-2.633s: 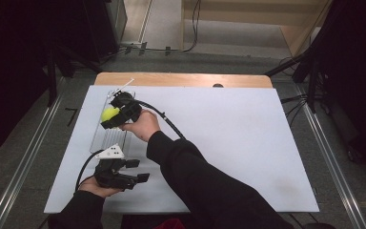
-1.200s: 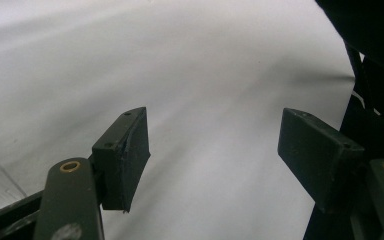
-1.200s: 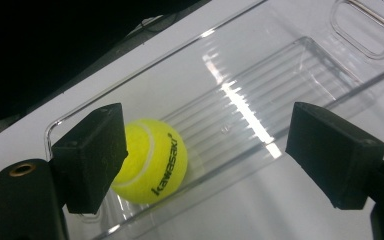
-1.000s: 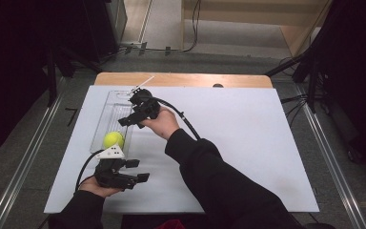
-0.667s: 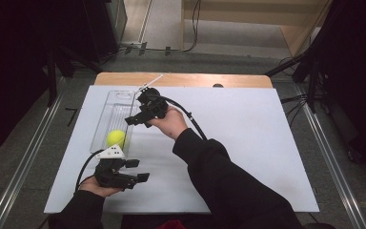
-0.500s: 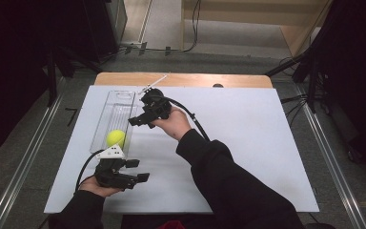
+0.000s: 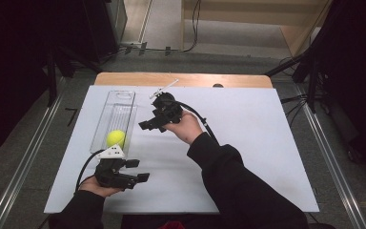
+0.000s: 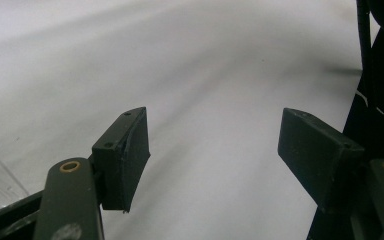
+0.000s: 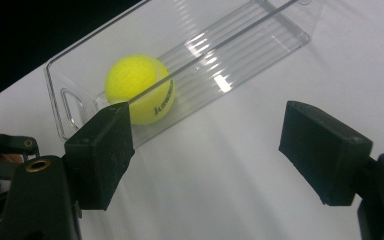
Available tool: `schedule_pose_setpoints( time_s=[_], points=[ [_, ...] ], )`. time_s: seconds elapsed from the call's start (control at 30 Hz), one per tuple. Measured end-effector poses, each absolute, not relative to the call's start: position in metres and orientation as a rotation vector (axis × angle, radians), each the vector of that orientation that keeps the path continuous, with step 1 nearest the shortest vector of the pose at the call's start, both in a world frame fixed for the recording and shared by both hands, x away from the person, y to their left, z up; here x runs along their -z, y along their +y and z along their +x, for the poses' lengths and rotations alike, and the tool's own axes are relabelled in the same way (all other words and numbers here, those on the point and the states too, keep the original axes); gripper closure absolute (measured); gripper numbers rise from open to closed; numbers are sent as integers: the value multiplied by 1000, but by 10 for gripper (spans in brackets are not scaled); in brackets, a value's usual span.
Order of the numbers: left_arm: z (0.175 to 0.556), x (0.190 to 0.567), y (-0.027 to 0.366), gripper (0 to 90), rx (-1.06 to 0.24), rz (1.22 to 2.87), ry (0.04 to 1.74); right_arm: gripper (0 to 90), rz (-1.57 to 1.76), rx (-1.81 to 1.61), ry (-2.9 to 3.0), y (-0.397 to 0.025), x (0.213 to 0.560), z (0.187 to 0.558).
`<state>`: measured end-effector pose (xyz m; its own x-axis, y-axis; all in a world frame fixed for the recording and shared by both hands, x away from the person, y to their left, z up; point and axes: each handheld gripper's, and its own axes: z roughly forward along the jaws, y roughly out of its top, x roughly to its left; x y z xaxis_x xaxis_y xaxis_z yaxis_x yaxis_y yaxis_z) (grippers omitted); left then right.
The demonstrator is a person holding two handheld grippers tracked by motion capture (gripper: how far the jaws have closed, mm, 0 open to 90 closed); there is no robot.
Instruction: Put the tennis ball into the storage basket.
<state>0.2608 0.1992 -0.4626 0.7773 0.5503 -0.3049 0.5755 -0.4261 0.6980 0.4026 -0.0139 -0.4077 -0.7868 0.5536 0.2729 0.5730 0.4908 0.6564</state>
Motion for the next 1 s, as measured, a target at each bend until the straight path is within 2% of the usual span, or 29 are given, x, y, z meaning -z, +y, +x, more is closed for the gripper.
schedule_pose_setpoints(
  time_s=[1.0],
  points=[
    [261, 464, 199, 292, 38, 2127, 841, 201, -1072, 1192, -2654, -69, 426, 378]
  ],
)
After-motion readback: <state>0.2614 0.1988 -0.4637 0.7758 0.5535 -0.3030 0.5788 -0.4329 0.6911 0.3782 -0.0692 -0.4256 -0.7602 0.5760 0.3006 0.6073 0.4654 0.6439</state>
